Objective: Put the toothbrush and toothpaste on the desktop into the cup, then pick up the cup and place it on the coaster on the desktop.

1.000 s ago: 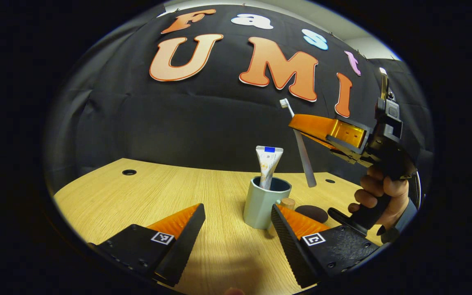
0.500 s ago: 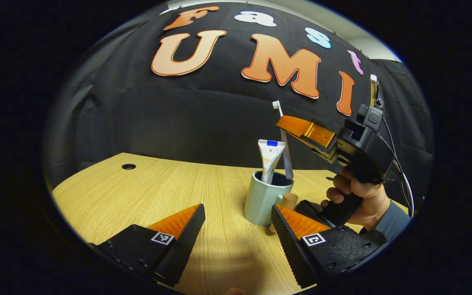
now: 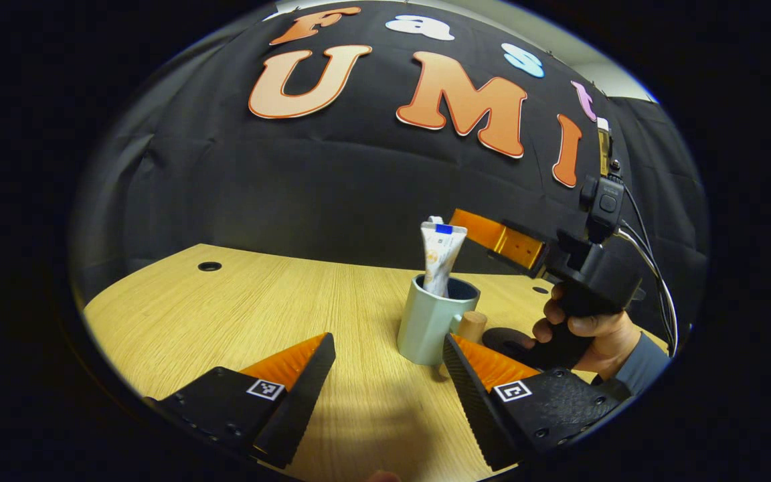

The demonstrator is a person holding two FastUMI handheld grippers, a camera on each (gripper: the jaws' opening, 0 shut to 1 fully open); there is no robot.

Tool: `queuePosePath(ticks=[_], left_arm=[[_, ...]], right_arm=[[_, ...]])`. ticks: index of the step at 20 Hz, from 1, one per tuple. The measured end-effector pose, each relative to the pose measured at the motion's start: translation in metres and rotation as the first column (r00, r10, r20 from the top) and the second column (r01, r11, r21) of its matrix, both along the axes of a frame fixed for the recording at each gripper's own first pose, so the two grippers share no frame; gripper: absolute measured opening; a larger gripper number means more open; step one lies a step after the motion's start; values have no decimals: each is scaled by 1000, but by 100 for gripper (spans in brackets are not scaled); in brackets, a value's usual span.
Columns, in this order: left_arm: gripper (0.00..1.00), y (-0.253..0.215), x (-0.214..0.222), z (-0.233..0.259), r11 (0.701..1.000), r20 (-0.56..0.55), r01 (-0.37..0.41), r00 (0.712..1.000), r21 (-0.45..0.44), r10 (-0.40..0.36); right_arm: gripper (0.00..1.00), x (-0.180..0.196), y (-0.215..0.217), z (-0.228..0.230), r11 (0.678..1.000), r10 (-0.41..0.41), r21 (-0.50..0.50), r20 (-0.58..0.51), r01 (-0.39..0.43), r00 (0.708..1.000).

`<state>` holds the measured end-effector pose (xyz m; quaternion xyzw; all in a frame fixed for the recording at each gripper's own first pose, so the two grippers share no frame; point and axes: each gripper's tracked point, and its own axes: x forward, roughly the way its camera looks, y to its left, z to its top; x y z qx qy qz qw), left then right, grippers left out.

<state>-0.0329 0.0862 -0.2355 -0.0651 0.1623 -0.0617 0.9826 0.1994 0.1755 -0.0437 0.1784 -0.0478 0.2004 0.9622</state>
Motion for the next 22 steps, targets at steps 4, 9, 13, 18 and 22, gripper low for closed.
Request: queuePosePath(ticks=[4,9,13,18,22], left_arm=[[97,-2,1,21,999,39,1,999,46,-3],[96,-9,0,42,994,57,-28,998,102,23],[96,-24,6,51,992,30,-17,999,128,13],[96,-48,24,75,993,-4,23,1000,114,-23],[97,-64,41,97,996,-48,33,998,88,-29]], right_arm=[[19,-19,-15,14,1000,-3,-16,16,3,1000],[40,-38,-39,22,998,-16,-53,4,16,1000],[59,-59,-67,32,996,-44,-72,20,46,999],[82,-87,-109,51,992,-90,-88,60,95,994],[88,-109,-141,64,985,-116,-117,88,126,989]])
